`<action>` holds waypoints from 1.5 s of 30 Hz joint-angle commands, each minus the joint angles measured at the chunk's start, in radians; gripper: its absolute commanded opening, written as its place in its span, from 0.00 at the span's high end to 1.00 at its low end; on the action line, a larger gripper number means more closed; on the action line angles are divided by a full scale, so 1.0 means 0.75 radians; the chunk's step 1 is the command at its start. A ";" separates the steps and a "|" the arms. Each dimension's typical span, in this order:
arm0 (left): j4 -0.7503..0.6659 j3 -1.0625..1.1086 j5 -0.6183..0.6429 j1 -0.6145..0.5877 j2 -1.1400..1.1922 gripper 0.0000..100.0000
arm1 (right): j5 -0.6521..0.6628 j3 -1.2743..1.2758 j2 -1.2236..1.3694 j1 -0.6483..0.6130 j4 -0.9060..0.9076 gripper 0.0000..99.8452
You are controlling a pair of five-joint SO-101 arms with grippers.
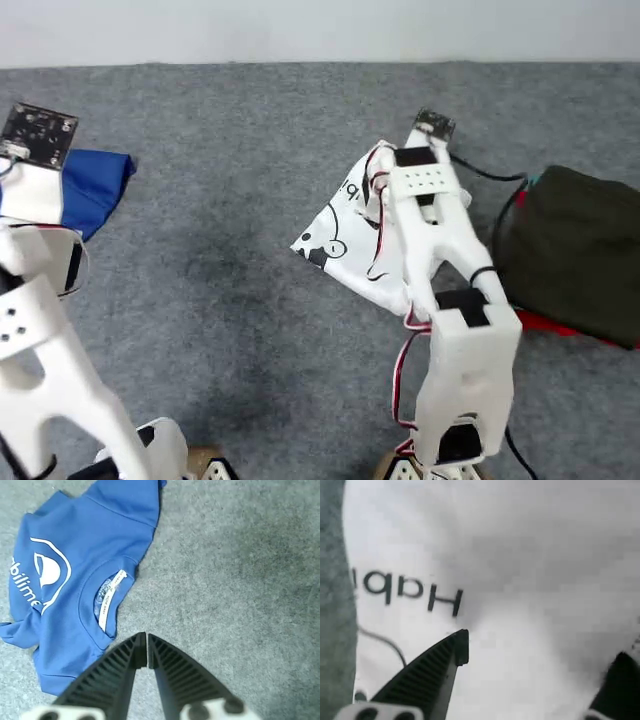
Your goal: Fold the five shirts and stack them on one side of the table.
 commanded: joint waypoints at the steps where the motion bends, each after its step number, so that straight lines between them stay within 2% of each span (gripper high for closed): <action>1: 0.023 -0.001 -0.010 -0.010 -0.047 0.99 | -0.012 -0.006 0.085 0.030 -0.136 0.65; 5: 0.025 -0.001 -0.010 -0.010 -0.047 0.99 | -0.008 -0.010 0.187 0.038 -0.148 0.73; 12: 0.025 -0.001 -0.010 -0.010 -0.047 0.99 | 0.014 -0.121 0.228 0.052 0.021 1.00; 18: 0.025 -0.001 -0.010 -0.010 -0.049 0.99 | 0.229 -0.137 0.122 0.093 0.134 0.99; 23: 0.025 -0.001 -0.010 -0.010 -0.049 0.99 | 0.305 -0.137 -0.152 0.173 0.265 0.99; 33: 0.025 -0.001 -0.010 -0.010 -0.049 0.99 | 0.577 -0.137 -0.643 0.285 0.562 0.99; 39: 0.025 -0.001 -0.010 -0.010 -0.049 0.99 | 0.777 -0.137 -0.801 0.459 0.564 0.99; 45: 0.025 -0.001 -0.010 -0.006 -0.049 0.99 | 0.980 -0.137 -0.807 0.666 0.508 0.99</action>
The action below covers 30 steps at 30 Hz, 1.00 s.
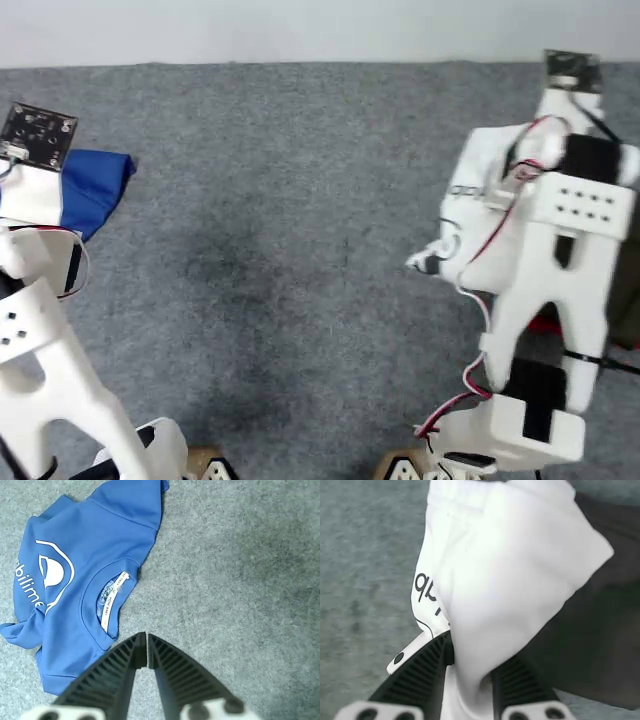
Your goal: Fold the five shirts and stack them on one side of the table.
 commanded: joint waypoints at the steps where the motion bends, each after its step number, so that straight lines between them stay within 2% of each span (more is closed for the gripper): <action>1: 0.023 -0.001 -0.010 -0.006 -0.041 0.99 | 0.104 -0.037 -0.075 0.126 -0.050 0.99; 15: 0.023 -0.001 -0.010 -0.006 -0.041 0.99 | 0.323 -0.035 0.097 0.412 -0.169 0.99; 20: 0.023 -0.001 -0.010 -0.006 -0.041 0.99 | 0.405 -0.035 0.150 0.457 -0.265 0.98; 22: 0.023 -0.001 -0.010 -0.006 -0.041 0.99 | 0.450 -0.035 0.173 0.463 -0.269 0.94; 27: 0.023 -0.001 -0.010 -0.006 -0.041 0.99 | 0.401 -0.041 0.171 0.470 -0.302 0.72; 30: 0.023 -0.001 -0.010 -0.006 -0.041 0.99 | 0.362 -0.041 0.087 0.457 -0.300 0.70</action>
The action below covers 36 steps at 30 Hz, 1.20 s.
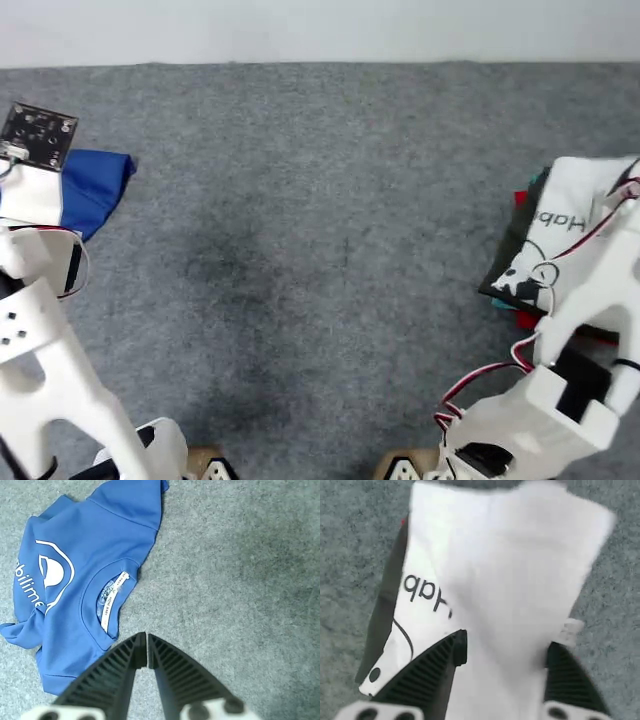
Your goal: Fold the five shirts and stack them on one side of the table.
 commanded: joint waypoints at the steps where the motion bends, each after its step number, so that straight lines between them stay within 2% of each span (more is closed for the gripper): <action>1: 0.023 -0.001 -0.010 -0.006 -0.041 0.99 | -0.035 -0.039 -0.144 -0.009 -0.009 0.70; 6: 0.023 -0.001 -0.010 -0.008 -0.041 0.99 | -0.035 -0.031 -0.261 -0.075 0.154 0.72; 8: 0.023 -0.003 -0.010 -0.008 -0.041 0.99 | -0.037 -0.031 -0.259 -0.095 0.214 0.79; 11: 0.023 -0.003 -0.010 -0.008 -0.041 0.99 | -0.037 -0.031 -0.214 -0.126 0.263 0.99; 12: 0.023 -0.003 -0.010 -0.008 -0.041 0.99 | -0.037 -0.031 -0.187 -0.136 0.294 1.00; 14: 0.023 -0.003 -0.010 -0.008 -0.041 0.99 | -0.037 -0.031 -0.122 -0.146 0.369 0.95; 18: 0.023 -0.005 -0.010 -0.008 -0.041 0.99 | -0.049 -0.031 0.040 -0.146 0.384 0.99; 22: 0.023 -0.005 -0.010 -0.006 -0.041 0.99 | -0.198 -0.031 0.238 -0.185 0.396 0.99; 25: 0.023 -0.005 -0.010 -0.006 -0.041 0.99 | -0.217 -0.031 0.341 -0.236 0.398 0.99; 32: 0.023 -0.005 -0.010 -0.008 -0.041 0.99 | -0.215 -0.131 0.234 -0.287 0.375 0.99; 36: 0.023 -0.005 -0.010 -0.008 -0.041 0.99 | -0.215 -0.211 0.195 -0.234 0.204 0.99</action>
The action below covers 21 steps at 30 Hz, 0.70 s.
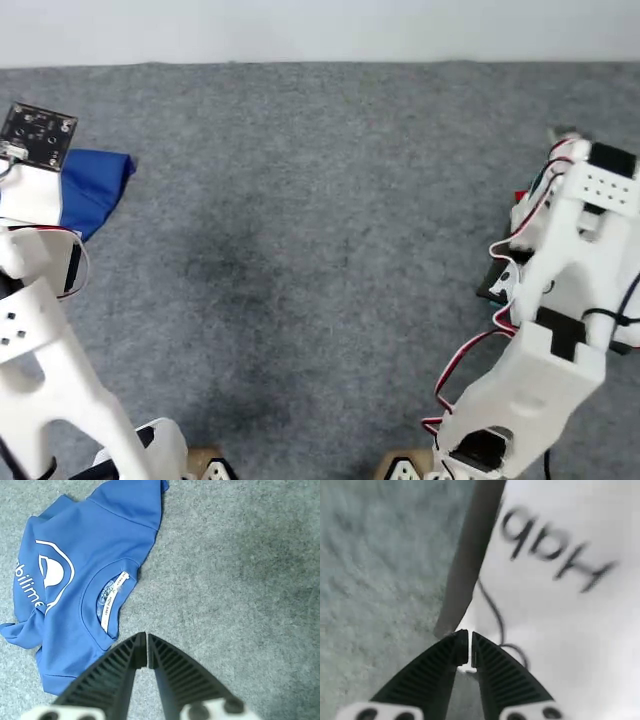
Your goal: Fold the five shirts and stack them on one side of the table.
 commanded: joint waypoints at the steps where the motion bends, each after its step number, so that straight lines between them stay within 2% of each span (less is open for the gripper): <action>1: 0.023 -0.005 -0.010 -0.008 -0.041 0.99 | -0.010 -0.096 -0.109 0.050 -0.197 0.99; 7: 0.023 -0.005 -0.010 -0.008 -0.041 0.99 | -0.010 -0.090 0.036 0.073 -0.578 0.99; 11: 0.023 -0.005 -0.010 -0.004 -0.041 0.99 | -0.010 -0.094 0.197 0.073 -0.731 0.99; 16: 0.023 -0.003 -0.010 -0.004 -0.041 0.99 | -0.010 -0.100 0.216 0.056 -0.717 0.99; 21: 0.023 -0.009 -0.010 -0.004 -0.043 0.99 | -0.010 -0.100 -0.013 0.069 -0.474 0.99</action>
